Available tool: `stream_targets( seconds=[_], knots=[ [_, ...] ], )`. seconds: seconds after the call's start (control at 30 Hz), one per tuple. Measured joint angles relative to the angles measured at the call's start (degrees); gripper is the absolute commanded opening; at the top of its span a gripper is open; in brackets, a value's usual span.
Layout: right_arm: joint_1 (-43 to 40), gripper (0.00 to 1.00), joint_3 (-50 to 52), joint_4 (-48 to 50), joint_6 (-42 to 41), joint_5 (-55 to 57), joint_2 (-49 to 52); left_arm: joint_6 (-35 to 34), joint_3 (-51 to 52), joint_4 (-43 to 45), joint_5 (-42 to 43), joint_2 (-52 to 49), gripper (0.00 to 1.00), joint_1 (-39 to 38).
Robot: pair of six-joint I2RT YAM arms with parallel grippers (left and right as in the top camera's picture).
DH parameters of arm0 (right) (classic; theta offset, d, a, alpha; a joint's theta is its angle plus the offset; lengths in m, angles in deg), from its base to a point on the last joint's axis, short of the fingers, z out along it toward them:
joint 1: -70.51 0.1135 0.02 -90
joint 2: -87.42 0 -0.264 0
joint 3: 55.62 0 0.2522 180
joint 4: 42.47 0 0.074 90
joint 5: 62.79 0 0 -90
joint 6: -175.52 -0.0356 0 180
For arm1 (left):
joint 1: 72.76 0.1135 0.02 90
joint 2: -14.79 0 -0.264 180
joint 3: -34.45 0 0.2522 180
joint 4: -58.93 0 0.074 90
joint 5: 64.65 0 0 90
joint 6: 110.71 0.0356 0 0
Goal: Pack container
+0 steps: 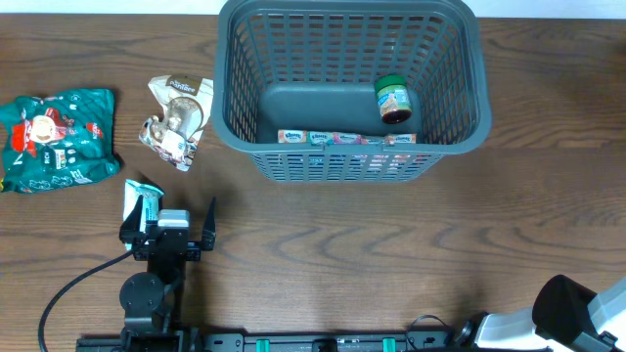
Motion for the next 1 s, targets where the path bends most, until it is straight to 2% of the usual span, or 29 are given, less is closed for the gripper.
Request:
stream_targets(
  seconds=[0.73,1.0],
  knots=[
    [0.0,0.99,0.0,0.0,-0.1,-0.2,0.0,-0.1,0.0,0.0,1.8,0.0,0.98,0.0],
    [0.0,0.99,0.0,0.0,-0.1,-0.2,0.0,-6.2,-3.2,-3.2,2.0,-0.9,0.99,0.0]
  ],
)
